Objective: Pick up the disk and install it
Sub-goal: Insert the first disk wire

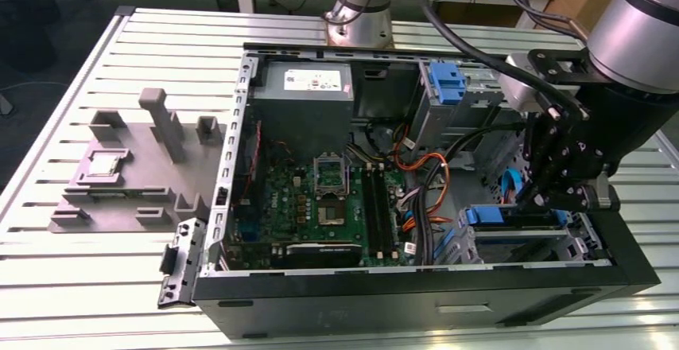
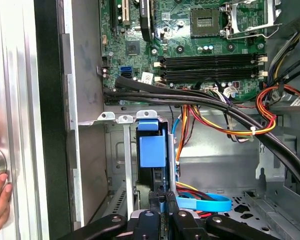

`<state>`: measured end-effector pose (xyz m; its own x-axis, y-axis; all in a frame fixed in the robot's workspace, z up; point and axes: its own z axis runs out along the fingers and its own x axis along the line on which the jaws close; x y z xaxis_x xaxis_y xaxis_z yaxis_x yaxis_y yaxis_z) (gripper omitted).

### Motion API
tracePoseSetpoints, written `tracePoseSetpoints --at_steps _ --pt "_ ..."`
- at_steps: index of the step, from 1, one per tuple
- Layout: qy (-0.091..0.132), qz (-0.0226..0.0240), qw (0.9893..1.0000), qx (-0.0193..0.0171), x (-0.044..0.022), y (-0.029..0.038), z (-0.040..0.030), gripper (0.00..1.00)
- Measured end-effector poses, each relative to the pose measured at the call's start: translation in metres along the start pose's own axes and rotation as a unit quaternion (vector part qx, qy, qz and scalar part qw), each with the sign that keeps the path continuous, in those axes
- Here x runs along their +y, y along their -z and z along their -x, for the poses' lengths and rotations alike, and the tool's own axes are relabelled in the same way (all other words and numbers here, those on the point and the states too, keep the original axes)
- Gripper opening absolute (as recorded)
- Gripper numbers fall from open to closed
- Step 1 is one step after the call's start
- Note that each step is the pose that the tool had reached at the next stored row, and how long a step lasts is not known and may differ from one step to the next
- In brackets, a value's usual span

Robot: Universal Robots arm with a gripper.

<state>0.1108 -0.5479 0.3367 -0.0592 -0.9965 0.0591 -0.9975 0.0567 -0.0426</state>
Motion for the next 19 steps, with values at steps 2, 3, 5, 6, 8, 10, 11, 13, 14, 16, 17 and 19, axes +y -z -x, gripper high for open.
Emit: tracePoseSetpoints --at_steps 2,3,5,6,8,10,11,13,14,16,17,19 --pt "0.000 0.0000 1.0000 -0.0003 0.0000 -0.0001 0.0000 0.16" --pt "0.000 0.0000 1.0000 -0.0008 0.0000 -0.0003 0.0000 0.16" --pt "0.000 0.0001 1.0000 -0.0015 0.0001 -0.0007 0.0000 0.16" --pt "0.000 0.0001 1.0000 -0.0017 0.0001 -0.0010 0.0000 0.16" --pt "0.000 0.0001 1.0000 -0.0020 0.0001 -0.0014 0.0000 0.16" --pt "0.000 0.0001 1.0000 -0.0024 0.0001 -0.0018 0.0001 0.16" --pt "0.000 0.0002 1.0000 -0.0026 0.0001 -0.0021 0.0001 0.16" --pt "0.000 0.0002 1.0000 -0.0028 0.0001 -0.0024 0.0000 0.16" --pt "0.000 0.0002 1.0000 -0.0028 0.0001 -0.0025 0.0000 0.16" --pt "0.000 0.0002 1.0000 -0.0029 0.0001 -0.0025 0.0001 0.16" --pt "0.000 0.0002 1.0000 -0.0029 0.0001 -0.0025 0.0001 0.16" --pt "0.000 0.0002 1.0000 -0.0031 0.0001 -0.0024 0.0001 0.16"
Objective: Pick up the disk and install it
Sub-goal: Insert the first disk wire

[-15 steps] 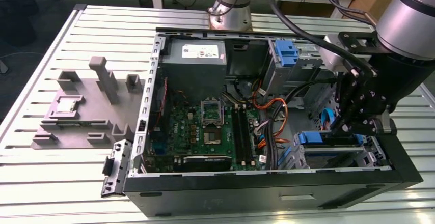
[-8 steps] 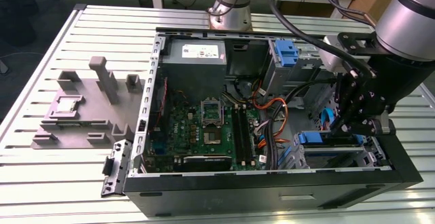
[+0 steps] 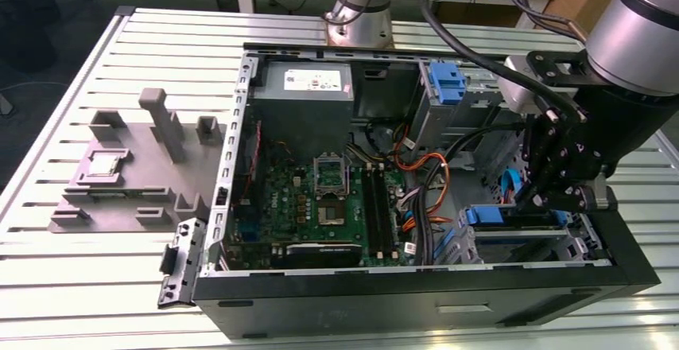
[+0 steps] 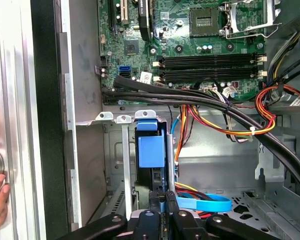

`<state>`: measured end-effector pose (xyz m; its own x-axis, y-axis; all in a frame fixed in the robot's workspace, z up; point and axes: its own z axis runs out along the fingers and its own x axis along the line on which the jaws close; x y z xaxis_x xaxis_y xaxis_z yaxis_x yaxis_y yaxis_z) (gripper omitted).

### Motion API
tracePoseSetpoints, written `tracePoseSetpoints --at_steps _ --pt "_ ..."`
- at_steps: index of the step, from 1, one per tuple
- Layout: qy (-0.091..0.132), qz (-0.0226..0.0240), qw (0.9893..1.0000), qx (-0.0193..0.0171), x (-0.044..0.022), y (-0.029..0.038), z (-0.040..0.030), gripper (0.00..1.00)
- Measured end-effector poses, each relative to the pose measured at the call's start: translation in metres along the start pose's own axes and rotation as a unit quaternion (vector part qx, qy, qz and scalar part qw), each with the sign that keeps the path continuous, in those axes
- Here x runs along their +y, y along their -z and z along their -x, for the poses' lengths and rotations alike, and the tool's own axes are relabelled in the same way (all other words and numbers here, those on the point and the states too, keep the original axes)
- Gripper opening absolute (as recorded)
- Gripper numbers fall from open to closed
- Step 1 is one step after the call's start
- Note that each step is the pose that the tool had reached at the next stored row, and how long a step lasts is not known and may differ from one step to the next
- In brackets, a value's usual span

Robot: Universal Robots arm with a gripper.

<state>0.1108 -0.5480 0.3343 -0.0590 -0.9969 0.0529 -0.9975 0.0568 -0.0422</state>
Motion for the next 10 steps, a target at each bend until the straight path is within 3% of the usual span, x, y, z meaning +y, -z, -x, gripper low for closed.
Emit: tracePoseSetpoints --at_steps 10 --pt "0.000 0.0000 1.0000 -0.0004 -0.0002 0.0039 -0.0011 0.16"
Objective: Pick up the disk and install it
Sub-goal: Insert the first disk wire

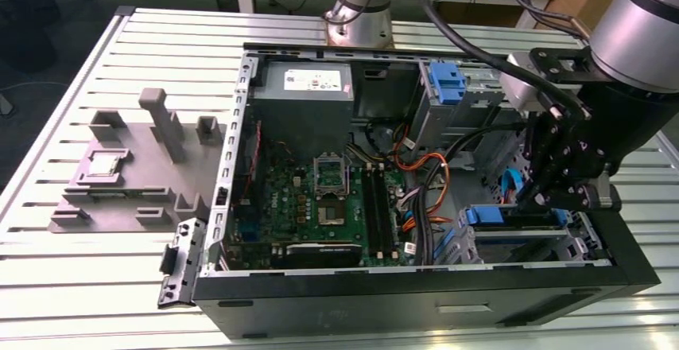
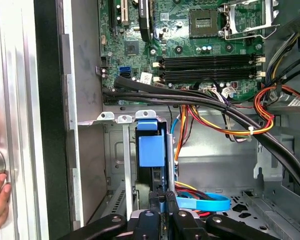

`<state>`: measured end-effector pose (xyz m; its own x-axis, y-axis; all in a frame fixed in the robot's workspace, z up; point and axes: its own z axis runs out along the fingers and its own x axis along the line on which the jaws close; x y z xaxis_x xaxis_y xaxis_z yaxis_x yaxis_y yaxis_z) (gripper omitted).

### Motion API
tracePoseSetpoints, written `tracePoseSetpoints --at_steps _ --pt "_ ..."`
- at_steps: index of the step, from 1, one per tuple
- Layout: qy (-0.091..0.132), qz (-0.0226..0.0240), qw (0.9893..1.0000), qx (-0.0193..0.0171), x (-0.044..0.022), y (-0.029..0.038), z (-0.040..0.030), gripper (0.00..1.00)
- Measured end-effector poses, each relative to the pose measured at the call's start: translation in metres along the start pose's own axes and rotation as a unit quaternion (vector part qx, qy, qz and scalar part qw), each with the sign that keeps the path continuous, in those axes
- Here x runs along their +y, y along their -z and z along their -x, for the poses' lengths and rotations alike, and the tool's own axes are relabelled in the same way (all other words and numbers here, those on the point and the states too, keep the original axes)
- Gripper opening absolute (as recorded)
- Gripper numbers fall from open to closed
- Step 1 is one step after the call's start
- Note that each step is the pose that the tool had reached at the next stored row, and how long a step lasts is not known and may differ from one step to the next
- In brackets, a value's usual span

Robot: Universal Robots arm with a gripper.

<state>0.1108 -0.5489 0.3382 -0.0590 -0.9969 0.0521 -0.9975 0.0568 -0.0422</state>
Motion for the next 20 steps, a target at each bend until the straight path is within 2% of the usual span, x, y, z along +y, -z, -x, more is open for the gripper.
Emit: tracePoseSetpoints --at_steps 2,4,6,9,20 --pt "0.000 0.0001 1.0000 -0.0019 -0.0001 -0.0001 -0.0015 0.16" --pt "0.000 0.0003 1.0000 -0.0058 -0.0001 -0.0002 -0.0028 0.16" --pt "0.000 0.0007 0.9999 -0.0119 -0.0002 -0.0003 -0.0035 0.16" --pt "-0.001 0.0010 0.9998 -0.0176 -0.0003 -0.0003 -0.0048 0.16" --pt "-0.001 0.0011 0.9998 -0.0183 -0.0002 -0.0026 -0.0059 0.16"
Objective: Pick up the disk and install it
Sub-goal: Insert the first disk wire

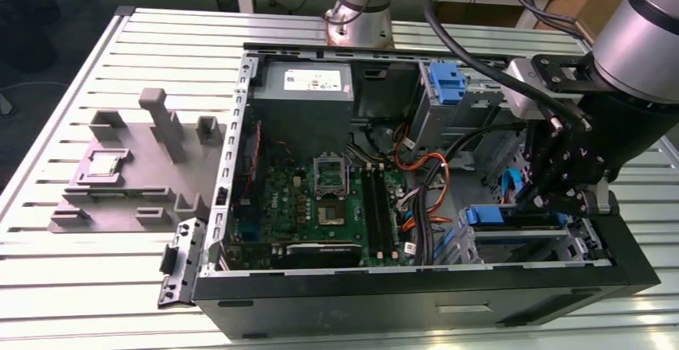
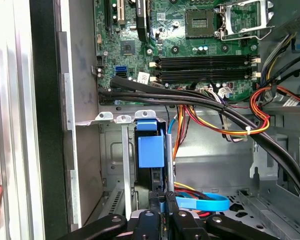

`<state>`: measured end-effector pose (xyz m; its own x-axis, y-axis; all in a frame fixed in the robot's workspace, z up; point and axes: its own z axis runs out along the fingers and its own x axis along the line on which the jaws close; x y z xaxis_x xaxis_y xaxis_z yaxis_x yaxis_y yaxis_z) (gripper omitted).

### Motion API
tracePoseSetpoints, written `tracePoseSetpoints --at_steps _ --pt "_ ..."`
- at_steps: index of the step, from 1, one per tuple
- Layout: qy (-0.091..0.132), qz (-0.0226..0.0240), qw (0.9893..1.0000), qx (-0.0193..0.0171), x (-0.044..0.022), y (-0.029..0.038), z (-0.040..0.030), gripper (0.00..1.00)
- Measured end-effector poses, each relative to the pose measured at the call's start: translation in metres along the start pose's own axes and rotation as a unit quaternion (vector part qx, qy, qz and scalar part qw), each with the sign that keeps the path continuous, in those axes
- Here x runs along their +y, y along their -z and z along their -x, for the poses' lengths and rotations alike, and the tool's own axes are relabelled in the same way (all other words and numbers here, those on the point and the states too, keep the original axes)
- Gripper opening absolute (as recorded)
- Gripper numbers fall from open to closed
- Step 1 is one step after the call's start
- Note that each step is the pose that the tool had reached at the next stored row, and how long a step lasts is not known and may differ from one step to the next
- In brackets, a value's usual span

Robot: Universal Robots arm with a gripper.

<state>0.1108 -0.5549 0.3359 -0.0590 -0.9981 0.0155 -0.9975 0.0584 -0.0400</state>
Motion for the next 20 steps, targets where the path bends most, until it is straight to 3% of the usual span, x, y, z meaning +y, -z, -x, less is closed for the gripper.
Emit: tracePoseSetpoints --at_steps 20 --pt "0.000 0.0000 1.0000 0.0001 0.0002 -0.0066 0.0001 0.16"
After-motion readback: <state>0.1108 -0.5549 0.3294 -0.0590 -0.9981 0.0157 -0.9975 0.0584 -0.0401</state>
